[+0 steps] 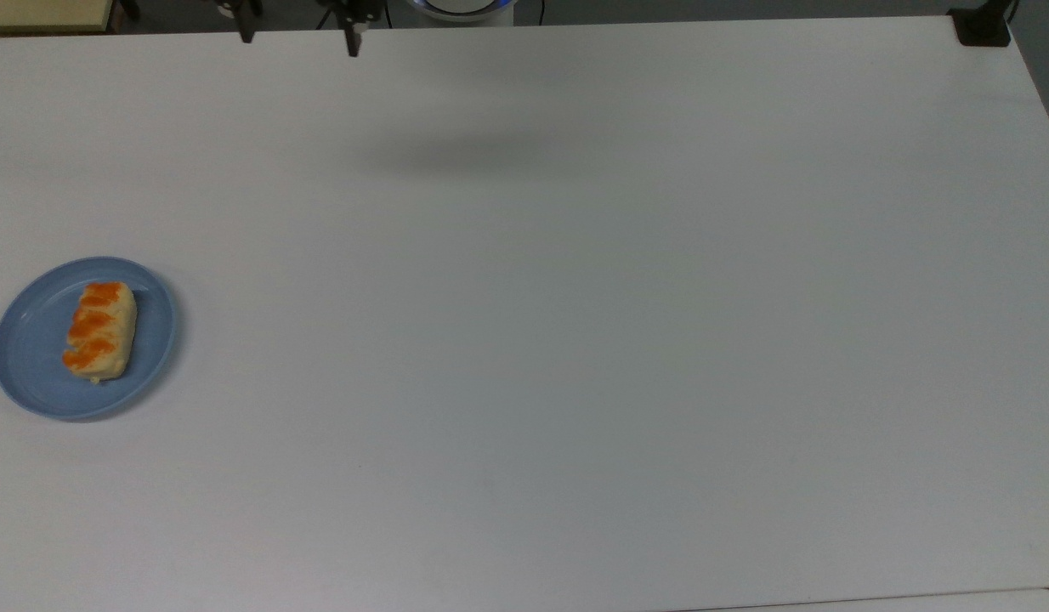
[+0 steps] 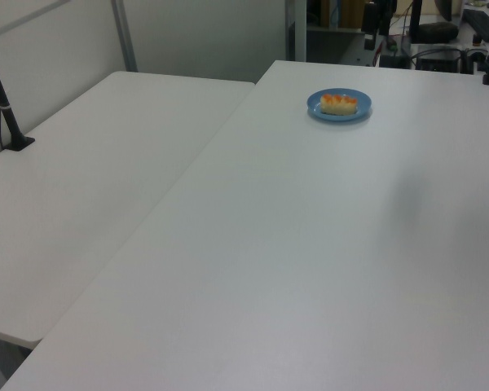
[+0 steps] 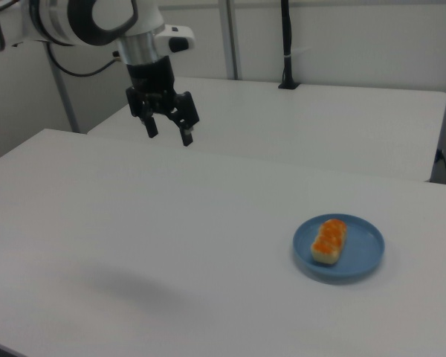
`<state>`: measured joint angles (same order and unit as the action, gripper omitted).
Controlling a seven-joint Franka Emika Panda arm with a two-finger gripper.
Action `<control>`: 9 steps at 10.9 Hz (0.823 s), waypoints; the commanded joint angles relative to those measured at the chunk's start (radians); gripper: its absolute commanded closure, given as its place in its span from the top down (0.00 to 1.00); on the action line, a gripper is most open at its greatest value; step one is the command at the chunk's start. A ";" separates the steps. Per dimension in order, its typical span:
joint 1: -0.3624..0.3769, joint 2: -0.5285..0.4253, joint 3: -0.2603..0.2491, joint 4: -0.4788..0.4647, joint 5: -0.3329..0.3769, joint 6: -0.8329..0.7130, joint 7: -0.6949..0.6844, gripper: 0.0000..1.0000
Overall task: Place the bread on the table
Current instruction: 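Move the open gripper toward the bread roll on the blue plate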
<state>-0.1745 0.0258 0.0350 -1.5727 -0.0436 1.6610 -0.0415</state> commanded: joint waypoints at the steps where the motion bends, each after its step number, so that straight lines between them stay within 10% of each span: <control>1: -0.063 0.034 0.002 -0.006 -0.027 0.092 -0.069 1.00; 9: -0.295 0.308 -0.014 -0.001 -0.061 0.552 -0.279 1.00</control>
<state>-0.4301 0.2755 0.0197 -1.5772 -0.0998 2.1227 -0.2906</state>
